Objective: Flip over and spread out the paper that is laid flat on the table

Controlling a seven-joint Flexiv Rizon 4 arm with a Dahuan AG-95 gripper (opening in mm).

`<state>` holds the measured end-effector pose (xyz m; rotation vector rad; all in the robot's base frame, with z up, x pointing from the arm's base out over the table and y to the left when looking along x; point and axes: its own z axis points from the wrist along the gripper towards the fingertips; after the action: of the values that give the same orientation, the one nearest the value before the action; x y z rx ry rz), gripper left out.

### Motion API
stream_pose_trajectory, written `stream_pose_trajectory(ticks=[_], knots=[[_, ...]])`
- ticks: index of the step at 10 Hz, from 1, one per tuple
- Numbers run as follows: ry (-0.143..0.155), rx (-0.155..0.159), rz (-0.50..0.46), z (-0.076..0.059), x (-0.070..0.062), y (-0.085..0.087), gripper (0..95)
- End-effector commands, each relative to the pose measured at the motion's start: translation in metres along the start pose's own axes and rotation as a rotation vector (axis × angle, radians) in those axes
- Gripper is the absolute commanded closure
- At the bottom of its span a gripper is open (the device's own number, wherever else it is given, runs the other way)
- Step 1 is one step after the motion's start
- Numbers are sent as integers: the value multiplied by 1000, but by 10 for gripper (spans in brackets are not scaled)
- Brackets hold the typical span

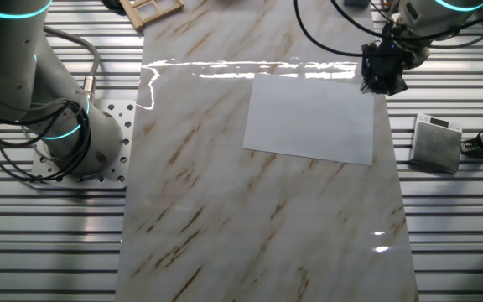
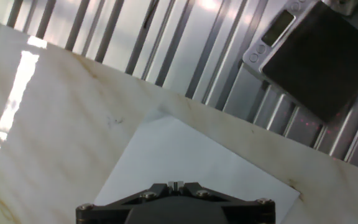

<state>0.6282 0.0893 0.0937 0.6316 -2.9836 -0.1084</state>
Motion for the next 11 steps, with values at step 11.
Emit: stream_pose_trajectory(ticks=[11], knots=[[-85, -27, 405, 10, -71, 8, 950]])
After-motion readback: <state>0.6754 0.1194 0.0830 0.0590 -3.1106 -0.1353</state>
